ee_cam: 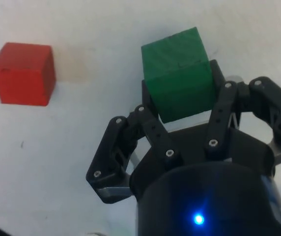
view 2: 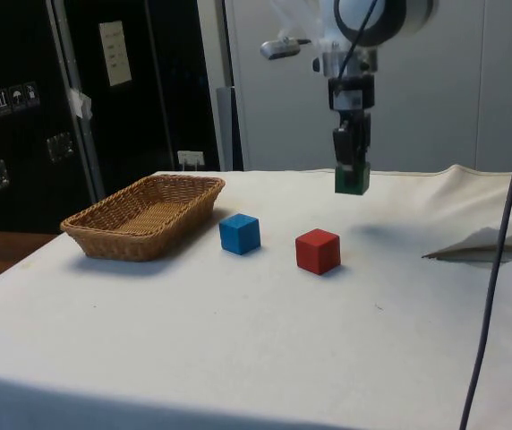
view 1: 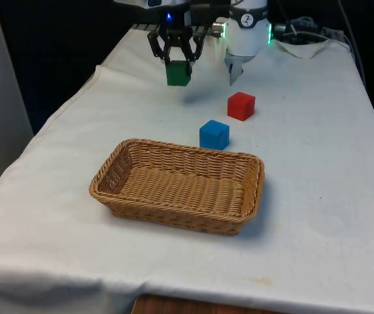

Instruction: Pick up exactly two blocks and place them into the basket.

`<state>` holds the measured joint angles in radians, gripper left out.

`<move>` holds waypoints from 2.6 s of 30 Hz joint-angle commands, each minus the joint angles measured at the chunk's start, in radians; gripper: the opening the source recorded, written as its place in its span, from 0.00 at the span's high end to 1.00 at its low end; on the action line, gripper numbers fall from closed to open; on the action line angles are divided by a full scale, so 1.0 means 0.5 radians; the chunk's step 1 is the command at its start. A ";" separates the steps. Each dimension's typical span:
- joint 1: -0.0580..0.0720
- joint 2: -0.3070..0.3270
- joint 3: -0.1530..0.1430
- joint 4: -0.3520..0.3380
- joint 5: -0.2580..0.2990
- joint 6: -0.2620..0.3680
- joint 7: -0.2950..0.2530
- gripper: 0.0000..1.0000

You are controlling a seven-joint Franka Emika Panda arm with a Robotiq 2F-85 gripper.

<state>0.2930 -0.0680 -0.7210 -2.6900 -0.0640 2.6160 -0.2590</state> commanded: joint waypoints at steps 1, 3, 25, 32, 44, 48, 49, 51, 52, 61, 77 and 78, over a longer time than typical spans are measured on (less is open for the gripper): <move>0.000 -0.016 0.006 0.020 -0.016 -0.042 0.004 0.99; 0.000 -0.040 0.008 0.042 -0.010 -0.086 -0.012 0.99; 0.024 -0.038 0.048 0.374 0.144 -0.404 -0.152 0.99; 0.018 0.054 0.088 0.490 0.176 -0.418 -0.144 0.99; 0.018 0.268 0.136 0.710 0.330 -0.446 -0.250 0.99; 0.014 0.300 0.136 0.744 0.346 -0.442 -0.298 0.99; 0.014 0.306 0.136 0.752 0.348 -0.440 -0.310 0.99; 0.012 0.310 0.138 0.756 0.348 -0.438 -0.322 0.99; 0.012 0.316 0.138 0.762 0.350 -0.438 -0.334 0.99; 0.000 0.356 0.138 0.812 0.362 -0.428 -0.470 0.99; 0.002 0.610 0.214 1.048 0.482 -0.456 -0.508 0.99; 0.000 0.632 0.220 1.068 0.496 -0.460 -0.510 0.99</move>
<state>0.2970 0.2490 -0.6170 -2.1590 0.1720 2.3960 -0.5050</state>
